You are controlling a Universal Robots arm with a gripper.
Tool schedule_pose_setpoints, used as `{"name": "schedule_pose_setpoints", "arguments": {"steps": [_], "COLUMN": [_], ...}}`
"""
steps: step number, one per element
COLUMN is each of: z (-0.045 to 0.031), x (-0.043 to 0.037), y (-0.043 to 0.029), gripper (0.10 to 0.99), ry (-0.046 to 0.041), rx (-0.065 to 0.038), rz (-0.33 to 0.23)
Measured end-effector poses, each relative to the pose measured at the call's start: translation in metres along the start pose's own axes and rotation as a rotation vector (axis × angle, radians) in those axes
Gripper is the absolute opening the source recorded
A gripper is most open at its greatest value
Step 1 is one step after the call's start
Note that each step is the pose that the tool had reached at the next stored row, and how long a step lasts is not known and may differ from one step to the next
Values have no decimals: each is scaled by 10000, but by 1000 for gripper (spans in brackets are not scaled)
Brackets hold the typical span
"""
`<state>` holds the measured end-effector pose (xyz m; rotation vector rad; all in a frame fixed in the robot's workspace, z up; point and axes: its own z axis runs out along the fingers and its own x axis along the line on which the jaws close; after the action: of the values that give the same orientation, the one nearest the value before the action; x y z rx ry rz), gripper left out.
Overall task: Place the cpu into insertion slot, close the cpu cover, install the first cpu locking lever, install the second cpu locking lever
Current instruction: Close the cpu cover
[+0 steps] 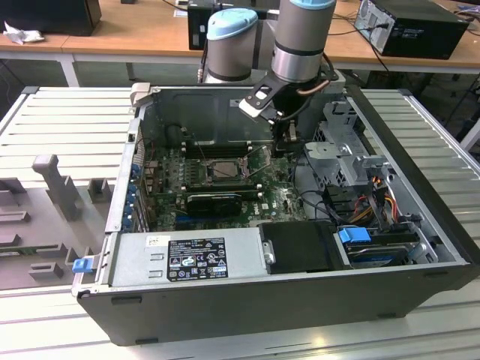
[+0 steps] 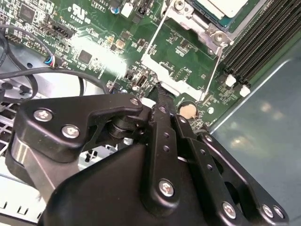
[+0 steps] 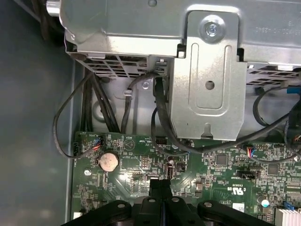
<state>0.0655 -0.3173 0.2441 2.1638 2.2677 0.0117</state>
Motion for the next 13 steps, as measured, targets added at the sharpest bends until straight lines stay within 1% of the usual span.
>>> {"name": "schedule_pose_setpoints", "arguments": {"steps": [1, 3, 7, 9, 12, 13], "z": [-15, -17, -18, -19, -19, -19], "x": [2, 3, 7, 10, 13, 14], "y": [-33, -61, -142, -209, -278, -292], "gripper": [106, 106, 106, 106, 106, 106], "ry": [3, 1, 1, 0, 1, 1], "rx": [-1, 0, 0, 0, 0, 0], "rz": [-1, -2, -1, 0, -1, 0]}}
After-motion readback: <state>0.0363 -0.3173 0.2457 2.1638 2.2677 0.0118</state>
